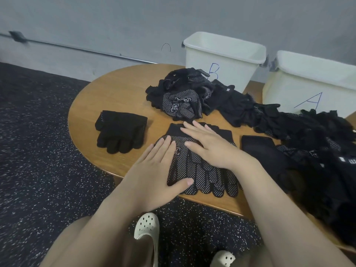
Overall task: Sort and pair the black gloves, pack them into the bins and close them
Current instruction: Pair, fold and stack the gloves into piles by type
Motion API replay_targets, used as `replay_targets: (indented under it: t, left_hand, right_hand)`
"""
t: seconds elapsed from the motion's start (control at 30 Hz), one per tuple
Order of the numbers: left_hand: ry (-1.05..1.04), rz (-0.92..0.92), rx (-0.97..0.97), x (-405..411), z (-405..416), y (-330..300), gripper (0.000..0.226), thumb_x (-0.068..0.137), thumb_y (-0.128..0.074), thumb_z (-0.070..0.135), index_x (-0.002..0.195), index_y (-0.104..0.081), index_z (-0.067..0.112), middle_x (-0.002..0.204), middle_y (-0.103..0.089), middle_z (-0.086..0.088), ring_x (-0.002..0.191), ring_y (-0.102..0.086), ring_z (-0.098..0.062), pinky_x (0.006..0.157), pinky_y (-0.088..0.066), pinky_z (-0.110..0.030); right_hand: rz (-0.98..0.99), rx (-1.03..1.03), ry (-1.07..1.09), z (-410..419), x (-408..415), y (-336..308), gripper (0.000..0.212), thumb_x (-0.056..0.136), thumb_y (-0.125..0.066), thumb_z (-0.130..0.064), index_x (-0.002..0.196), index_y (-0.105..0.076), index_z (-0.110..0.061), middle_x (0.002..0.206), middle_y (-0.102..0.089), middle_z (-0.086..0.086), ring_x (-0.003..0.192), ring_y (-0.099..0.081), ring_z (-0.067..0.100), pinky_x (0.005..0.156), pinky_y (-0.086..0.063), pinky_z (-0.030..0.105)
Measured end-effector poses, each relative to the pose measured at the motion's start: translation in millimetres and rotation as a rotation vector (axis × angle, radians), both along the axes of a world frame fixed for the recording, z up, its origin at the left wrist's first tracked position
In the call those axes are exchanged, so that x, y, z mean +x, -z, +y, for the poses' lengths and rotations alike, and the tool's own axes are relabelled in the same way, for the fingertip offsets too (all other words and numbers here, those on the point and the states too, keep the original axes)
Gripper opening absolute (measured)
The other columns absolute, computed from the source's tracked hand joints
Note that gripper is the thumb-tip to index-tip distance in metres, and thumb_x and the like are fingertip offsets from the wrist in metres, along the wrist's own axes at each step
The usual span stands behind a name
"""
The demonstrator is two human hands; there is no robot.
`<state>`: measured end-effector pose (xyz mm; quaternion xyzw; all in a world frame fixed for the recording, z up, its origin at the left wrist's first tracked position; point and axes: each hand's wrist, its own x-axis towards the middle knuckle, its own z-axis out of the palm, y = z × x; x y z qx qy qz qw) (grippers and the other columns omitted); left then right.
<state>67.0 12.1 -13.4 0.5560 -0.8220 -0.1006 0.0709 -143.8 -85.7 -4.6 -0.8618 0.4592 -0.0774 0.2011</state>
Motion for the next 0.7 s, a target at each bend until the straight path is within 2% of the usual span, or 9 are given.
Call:
replay_targets:
  t: [0.23, 0.37, 0.43, 0.5, 0.6, 0.63, 0.7]
  left_hand:
    - [0.009, -0.054, 0.035, 14.1, 9.0, -2.4, 0.113, 0.077, -0.007, 0.095, 0.16, 0.025, 0.025, 0.167, 0.031, 0.008, 0.15, 0.033, -0.004, 0.127, 0.014, -0.032]
    - [0.001, 0.025, 0.028, 17.2, 11.3, -2.7, 0.108, 0.08, -0.013, 0.093, 0.163, 0.018, 0.03, 0.169, 0.025, 0.013, 0.15, 0.03, 0.002, 0.126, 0.014, -0.028]
    - [-0.019, 0.112, 0.02, 17.6, 9.9, -3.6, 0.103, 0.083, -0.015, 0.091, 0.164, 0.008, 0.034, 0.17, 0.016, 0.015, 0.151, 0.025, 0.005, 0.124, 0.013, -0.023]
    - [-0.037, 0.176, 0.011, 16.8, 7.2, -5.7, 0.097, 0.085, -0.017, 0.088, 0.165, -0.001, 0.036, 0.171, 0.008, 0.017, 0.153, 0.019, 0.005, 0.121, 0.014, -0.018]
    - [-0.04, 0.23, -0.013, 11.1, 1.4, -9.3, 0.087, 0.089, -0.019, 0.081, 0.165, -0.011, 0.038, 0.172, 0.0, 0.018, 0.155, 0.011, 0.004, 0.12, 0.01, -0.017]
    - [-0.03, 0.239, -0.022, 8.0, -0.9, -10.0, 0.084, 0.091, -0.019, 0.079, 0.164, -0.014, 0.038, 0.172, -0.001, 0.017, 0.154, 0.01, 0.004, 0.121, 0.009, -0.017]
    - [-0.003, 0.239, -0.033, 0.5, -6.1, -10.0, 0.076, 0.096, -0.02, 0.072, 0.164, -0.016, 0.039, 0.172, -0.003, 0.016, 0.151, 0.011, 0.007, 0.119, 0.012, -0.014]
  right_hand:
    - [0.016, 0.017, 0.002, 0.8, -1.6, -1.7, 0.062, 0.106, -0.037, -0.053, 0.163, -0.024, -0.032, 0.169, -0.006, -0.018, 0.154, 0.006, -0.003, 0.123, 0.009, 0.022]
    - [-0.234, 0.135, 0.115, 7.1, -9.2, -15.9, 0.051, 0.11, -0.031, -0.044, 0.158, -0.038, -0.027, 0.167, -0.023, -0.016, 0.154, -0.008, -0.003, 0.126, -0.001, 0.024]
    - [-0.341, 0.104, 0.203, 10.5, -24.1, -27.2, 0.05, 0.111, -0.026, -0.044, 0.155, -0.043, -0.029, 0.164, -0.031, -0.017, 0.153, -0.017, -0.003, 0.126, -0.008, 0.025]
    - [-0.399, 0.042, 0.292, 14.1, -42.7, -35.9, 0.051, 0.11, -0.022, -0.048, 0.151, -0.049, -0.035, 0.16, -0.037, -0.02, 0.148, -0.025, -0.008, 0.121, -0.013, 0.017]
    - [-0.483, 0.018, 0.414, 18.1, -66.7, -39.4, 0.048, 0.111, -0.022, -0.05, 0.144, -0.056, -0.042, 0.143, -0.045, -0.036, 0.117, -0.031, -0.038, 0.094, -0.014, -0.011]
    - [-0.497, 0.019, 0.444, 19.0, -72.3, -39.1, 0.047, 0.111, -0.023, -0.051, 0.142, -0.058, -0.043, 0.138, -0.046, -0.039, 0.109, -0.03, -0.043, 0.087, -0.014, -0.014]
    - [-0.52, 0.029, 0.479, 19.6, -80.3, -38.1, 0.048, 0.111, -0.024, -0.051, 0.141, -0.059, -0.042, 0.14, -0.049, -0.034, 0.11, -0.034, -0.04, 0.088, -0.018, -0.013]
